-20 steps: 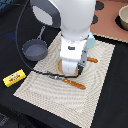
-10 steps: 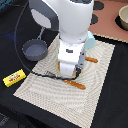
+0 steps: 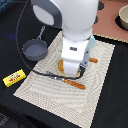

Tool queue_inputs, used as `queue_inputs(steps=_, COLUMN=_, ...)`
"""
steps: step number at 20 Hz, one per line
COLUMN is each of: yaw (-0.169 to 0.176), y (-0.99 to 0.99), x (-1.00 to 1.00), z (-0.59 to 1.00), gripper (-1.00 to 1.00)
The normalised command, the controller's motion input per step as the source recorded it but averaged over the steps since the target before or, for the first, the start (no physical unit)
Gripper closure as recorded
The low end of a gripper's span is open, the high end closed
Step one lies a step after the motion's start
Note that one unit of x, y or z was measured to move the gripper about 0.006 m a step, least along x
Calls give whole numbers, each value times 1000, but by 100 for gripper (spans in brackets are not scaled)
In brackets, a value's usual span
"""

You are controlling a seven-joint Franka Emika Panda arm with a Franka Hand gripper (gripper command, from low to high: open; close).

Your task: Interact with the objects in diverse but meaningful ways.

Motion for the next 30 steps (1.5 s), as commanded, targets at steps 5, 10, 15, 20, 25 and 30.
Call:
queue_inputs(steps=5, yaw=6, y=192, x=-870, z=169, gripper=-100)
queue_inputs(steps=10, yaw=0, y=144, x=-1000, z=-27, gripper=-100)
queue_inputs(steps=15, yaw=0, y=169, x=-991, z=-65, gripper=-100)
queue_inputs(steps=20, yaw=-53, y=326, x=-810, z=32, gripper=-100)
queue_inputs(steps=25, yaw=-63, y=357, x=-755, z=13, gripper=-100)
queue_inputs(steps=30, yaw=-58, y=354, x=-753, z=-29, gripper=-100)
